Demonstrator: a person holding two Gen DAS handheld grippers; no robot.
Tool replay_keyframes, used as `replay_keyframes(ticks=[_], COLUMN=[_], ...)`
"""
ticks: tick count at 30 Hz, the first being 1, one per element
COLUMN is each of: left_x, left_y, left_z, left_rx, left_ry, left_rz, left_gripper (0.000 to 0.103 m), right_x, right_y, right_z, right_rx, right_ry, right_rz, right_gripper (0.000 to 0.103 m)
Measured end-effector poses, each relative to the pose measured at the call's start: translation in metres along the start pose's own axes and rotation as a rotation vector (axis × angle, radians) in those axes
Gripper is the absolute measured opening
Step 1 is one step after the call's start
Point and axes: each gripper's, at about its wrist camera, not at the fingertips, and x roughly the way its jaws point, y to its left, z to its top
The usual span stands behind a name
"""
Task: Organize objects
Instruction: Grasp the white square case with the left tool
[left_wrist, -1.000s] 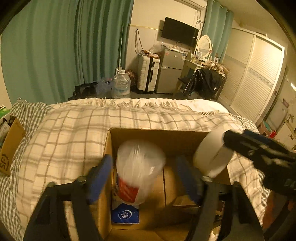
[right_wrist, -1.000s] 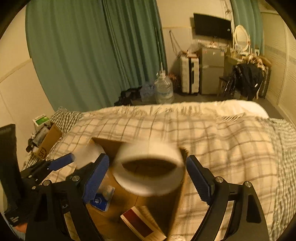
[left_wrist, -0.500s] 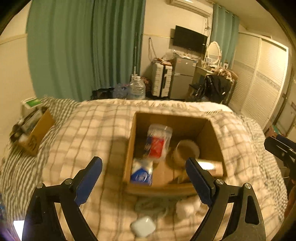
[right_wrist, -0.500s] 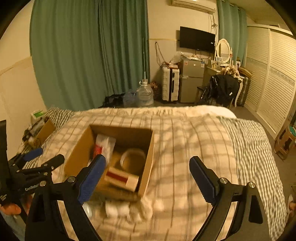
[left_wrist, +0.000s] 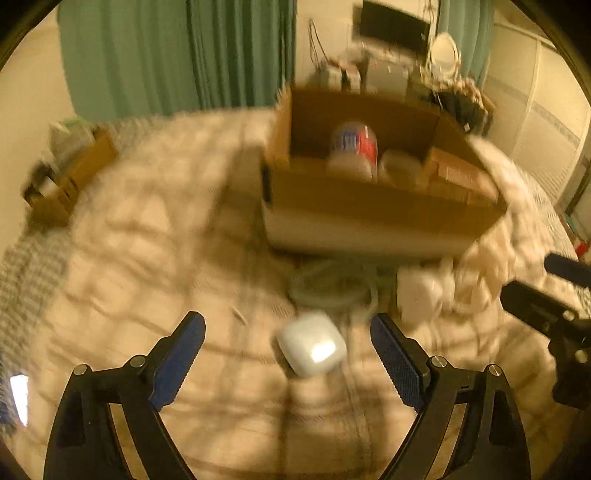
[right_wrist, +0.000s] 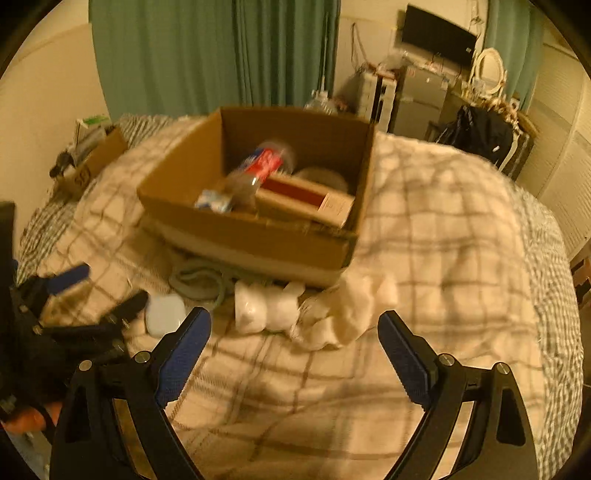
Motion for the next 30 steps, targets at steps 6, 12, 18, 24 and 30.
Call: replay_keyframes(ticks=[6,12,18,24,30], left_x=[0.037,0.071,0.046,0.002,0.004], left_y=[-0.007,-0.015,0.001,0.041,0.045], left_z=[-0.005,-0.005,-0.002,0.004,0.010], left_rx=[0.026,0.019,-0.054,-0.181,-0.196], left_ry=[0.147,0.235,0.144,-0.006,0.029], left_rz=[-0.020,-0.062,-0.104,-0.060,-0.070], left_gripper=[0.077,0.066,0.057,0.057,0.057], right_x=[0.014,0.024,0.028,0.038,0.081], right_y=[-0.003,-0.007,-0.001,0.014,0.039], right_z=[-0.003,-0.001,0.000,0.005,0.011], right_rx=[0.018,0.048,0.026,-0.008,-0.084], right_ry=[0.041,0.064,0.073,0.089,0.172], right_rz=[0.014,0.021,0.028,0.071,0.006], right_gripper=[0.092,0.092,0.092,0.092,0.090])
